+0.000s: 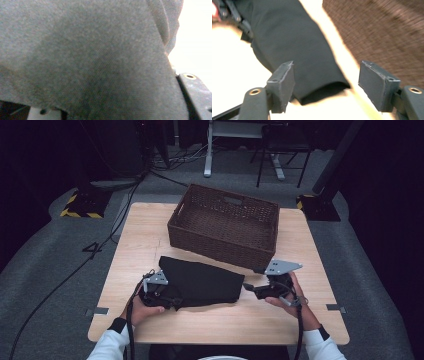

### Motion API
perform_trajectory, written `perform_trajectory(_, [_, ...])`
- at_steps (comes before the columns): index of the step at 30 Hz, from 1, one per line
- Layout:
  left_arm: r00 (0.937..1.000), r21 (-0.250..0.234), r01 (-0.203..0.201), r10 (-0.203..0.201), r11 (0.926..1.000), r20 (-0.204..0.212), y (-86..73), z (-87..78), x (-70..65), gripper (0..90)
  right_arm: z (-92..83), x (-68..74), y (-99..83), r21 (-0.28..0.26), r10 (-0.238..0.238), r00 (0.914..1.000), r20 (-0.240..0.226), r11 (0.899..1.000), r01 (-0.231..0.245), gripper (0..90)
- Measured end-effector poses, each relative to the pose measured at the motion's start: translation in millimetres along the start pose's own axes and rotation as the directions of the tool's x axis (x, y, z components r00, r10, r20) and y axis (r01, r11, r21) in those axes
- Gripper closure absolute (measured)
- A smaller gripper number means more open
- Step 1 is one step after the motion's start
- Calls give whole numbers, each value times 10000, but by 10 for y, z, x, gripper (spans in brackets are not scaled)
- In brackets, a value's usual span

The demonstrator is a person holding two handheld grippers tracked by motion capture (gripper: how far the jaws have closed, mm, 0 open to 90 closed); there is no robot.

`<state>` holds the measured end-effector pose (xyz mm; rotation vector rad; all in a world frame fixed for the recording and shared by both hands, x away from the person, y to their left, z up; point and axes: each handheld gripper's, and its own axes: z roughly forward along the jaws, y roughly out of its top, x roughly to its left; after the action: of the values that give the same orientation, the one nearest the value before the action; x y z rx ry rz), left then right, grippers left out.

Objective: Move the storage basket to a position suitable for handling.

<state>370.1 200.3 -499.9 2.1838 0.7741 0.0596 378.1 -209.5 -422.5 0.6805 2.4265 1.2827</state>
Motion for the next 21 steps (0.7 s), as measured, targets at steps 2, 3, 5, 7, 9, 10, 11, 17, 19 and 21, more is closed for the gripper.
perform_trajectory(2, [10000, -19, 63, -63, 10000, -45, -17, -20, 9, 382, -149, -78, 108, -467, -141, 9993, 361, 9988, 158, 331])
perform_trajectory(3, [9999, -30, 116, -116, 9999, -73, -31, -36, 15, 382, -188, -119, 153, -592, -155, 9986, 496, 9981, 185, 339])
perform_trajectory(5, [9999, -25, 74, -74, 10000, -88, -37, -47, 26, 382, -220, -190, 218, -687, -208, 9967, 781, 9973, 262, 346])
perform_trajectory(7, [10000, -19, 70, -70, 10000, -39, -47, -58, 40, 382, -238, -297, 285, -792, -138, 9938, 1104, 9966, 226, 363])
perform_trajectory(9, [9999, -73, 109, -109, 9999, 7, -57, -64, 47, 382, -211, -411, 340, -726, -192, 9904, 1368, 9969, 293, 374])
perform_trajectory(10, [10000, -82, 77, -77, 9999, 20, -59, -66, 52, 382, -178, -461, 359, -608, -187, 9914, 1292, 9978, 267, 375])
perform_trajectory(11, [10000, -103, 93, -92, 9999, 37, -63, -67, 54, 382, -142, -496, 371, -451, -109, 9932, 1161, 9989, 163, 374])
perform_trajectory(17, [9998, -102, 34, -32, 9999, 177, -59, -67, 74, 382, 191, -681, 456, 1113, -522, 9942, 944, 9929, 416, 446])
perform_trajectory(19, [9997, -90, 24, -21, 10000, 227, -58, -68, 79, 382, 263, -728, 472, 1471, -650, 9945, 822, 9877, 524, 477])
perform_trajectory(21, [9997, -97, 25, -23, 9999, 227, -59, -67, 77, 382, 372, -778, 476, 2060, -765, 9950, 640, 9766, 618, 530])
